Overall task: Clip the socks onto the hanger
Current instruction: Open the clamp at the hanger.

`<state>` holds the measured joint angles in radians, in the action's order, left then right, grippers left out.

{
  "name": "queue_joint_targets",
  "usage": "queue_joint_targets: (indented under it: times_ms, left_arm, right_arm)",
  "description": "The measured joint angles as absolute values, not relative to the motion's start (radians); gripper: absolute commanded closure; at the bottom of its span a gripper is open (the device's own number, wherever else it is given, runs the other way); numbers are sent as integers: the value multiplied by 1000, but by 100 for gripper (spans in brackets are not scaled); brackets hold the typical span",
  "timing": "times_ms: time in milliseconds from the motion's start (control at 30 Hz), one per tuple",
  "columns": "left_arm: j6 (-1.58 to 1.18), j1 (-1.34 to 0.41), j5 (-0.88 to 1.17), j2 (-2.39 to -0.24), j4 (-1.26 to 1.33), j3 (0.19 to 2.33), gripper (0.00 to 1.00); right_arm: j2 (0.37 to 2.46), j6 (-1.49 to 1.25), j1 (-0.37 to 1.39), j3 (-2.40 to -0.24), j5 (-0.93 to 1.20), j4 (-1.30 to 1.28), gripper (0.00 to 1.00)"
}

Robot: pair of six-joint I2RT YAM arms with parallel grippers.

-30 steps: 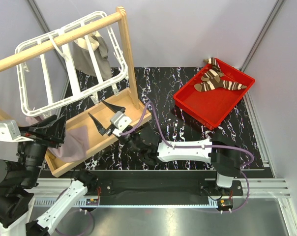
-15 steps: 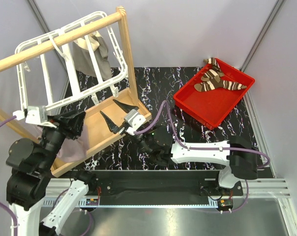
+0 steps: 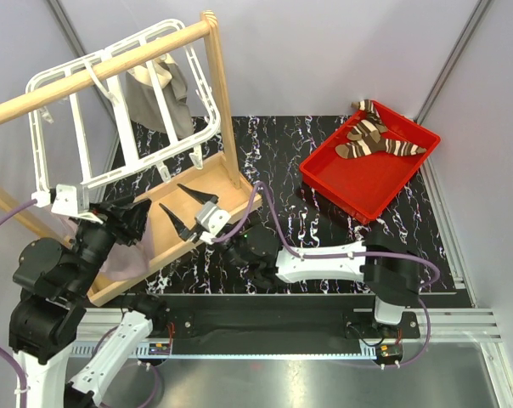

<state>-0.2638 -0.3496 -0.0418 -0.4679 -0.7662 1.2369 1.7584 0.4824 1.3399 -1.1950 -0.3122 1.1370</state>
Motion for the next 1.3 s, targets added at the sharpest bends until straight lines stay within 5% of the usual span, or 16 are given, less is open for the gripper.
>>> queue_joint_targets:
  times_ms: [1300]
  left_arm:
    - [-289,-357,-48,-456,-807,1303,52]
  right_arm:
    - [1883,386,1275,-1310,-294,1271,47]
